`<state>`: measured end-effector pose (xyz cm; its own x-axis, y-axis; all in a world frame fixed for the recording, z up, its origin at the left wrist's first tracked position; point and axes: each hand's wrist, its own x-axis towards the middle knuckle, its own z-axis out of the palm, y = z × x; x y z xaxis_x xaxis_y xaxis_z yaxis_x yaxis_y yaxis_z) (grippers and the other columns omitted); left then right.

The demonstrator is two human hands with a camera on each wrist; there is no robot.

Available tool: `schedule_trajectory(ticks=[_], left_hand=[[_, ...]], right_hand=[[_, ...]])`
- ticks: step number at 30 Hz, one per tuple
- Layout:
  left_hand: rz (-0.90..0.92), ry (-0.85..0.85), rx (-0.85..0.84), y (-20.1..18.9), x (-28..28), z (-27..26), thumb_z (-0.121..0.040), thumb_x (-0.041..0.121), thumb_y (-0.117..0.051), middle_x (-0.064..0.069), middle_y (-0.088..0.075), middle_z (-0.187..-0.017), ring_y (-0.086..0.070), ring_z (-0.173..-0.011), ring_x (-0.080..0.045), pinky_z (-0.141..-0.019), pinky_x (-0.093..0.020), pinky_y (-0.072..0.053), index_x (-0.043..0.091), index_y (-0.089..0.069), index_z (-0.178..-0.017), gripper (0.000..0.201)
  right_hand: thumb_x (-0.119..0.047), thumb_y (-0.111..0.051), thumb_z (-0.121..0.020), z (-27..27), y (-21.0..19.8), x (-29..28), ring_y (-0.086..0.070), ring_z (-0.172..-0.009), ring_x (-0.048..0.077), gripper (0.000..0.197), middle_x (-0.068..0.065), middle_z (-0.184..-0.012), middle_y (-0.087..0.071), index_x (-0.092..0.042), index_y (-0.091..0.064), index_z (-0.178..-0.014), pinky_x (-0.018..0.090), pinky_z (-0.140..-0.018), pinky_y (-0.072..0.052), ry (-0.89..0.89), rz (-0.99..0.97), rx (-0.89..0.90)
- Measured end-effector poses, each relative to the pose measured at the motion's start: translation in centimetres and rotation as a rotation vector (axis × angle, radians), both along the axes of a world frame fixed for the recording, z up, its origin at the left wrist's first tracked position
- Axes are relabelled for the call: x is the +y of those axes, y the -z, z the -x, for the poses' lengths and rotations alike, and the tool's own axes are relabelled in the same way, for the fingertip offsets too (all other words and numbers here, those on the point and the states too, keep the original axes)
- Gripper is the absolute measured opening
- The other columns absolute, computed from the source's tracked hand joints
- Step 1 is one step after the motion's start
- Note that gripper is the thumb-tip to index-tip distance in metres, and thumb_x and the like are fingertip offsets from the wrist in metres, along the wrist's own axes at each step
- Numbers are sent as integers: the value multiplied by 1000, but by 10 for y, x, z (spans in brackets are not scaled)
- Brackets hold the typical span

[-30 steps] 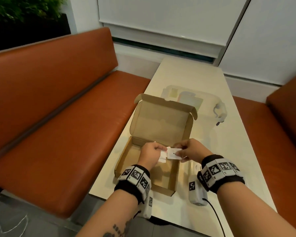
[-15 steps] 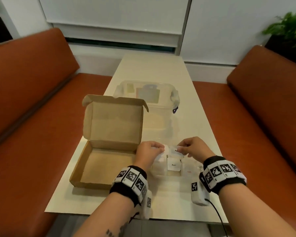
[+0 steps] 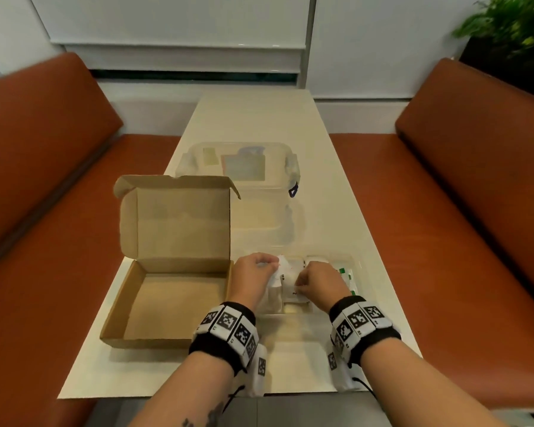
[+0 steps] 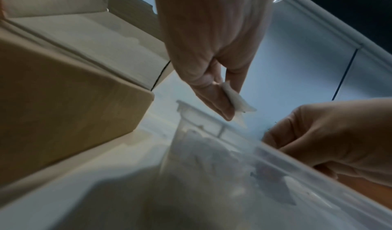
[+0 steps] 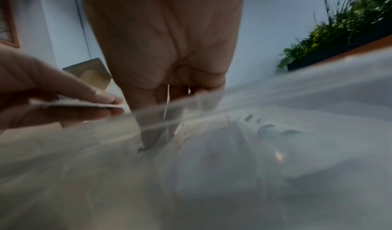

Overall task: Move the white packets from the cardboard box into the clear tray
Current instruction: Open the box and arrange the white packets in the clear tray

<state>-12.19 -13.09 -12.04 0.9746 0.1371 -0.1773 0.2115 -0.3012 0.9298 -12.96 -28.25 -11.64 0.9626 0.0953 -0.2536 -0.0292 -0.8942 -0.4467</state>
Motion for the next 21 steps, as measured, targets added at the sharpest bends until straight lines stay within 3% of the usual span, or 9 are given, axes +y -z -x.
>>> schedule_trajectory(ticks=[5, 11, 16, 19, 21], left_hand=[[8, 7, -13, 1, 2, 2, -83, 14, -70, 9, -67, -87, -60, -87, -6, -77, -17, -42, 31, -69, -74, 19], [19, 18, -20, 1, 4, 3, -82, 11, -70, 8, -68, -86, -61, -87, -8, -79, -19, -41, 28, -70, -74, 19], [33, 28, -20, 3, 6, 5, -82, 10, -70, 15, -67, -82, -60, -85, -3, -76, -16, -41, 30, -70, -71, 23], [39, 39, -20, 2, 7, 6, -84, 11, -67, 17, -67, -83, -58, -84, 4, -70, -9, -39, 32, -70, -70, 25], [55, 51, -17, 1, 7, 6, -88, 9, -62, 14, -68, -88, -58, -83, 5, -67, -7, -39, 29, -72, -77, 24]], right_hand=[[-17, -62, -87, 1, 10, 0, -61, -91, 19, 12, 3, -98, -65, -14, -73, -88, 28, -81, -49, -43, 54, -33], [-8, -58, -80, 5, 15, 6, -48, -75, 20, 16, -2, -85, -45, -20, -48, -80, 25, -62, -32, -69, 52, -124], [-9, -60, -83, 6, 19, 6, -57, -85, 23, 6, 2, -96, -47, -11, -64, -86, 26, -72, -44, -53, 65, -108], [-13, -60, -85, 5, 16, 7, -57, -87, 21, 7, 4, -101, -52, -11, -65, -89, 25, -73, -42, -11, 37, -116], [-19, -57, -89, 4, 9, 9, -55, -83, 19, 13, 5, -94, -58, -9, -65, -88, 25, -72, -41, 109, -98, -151]])
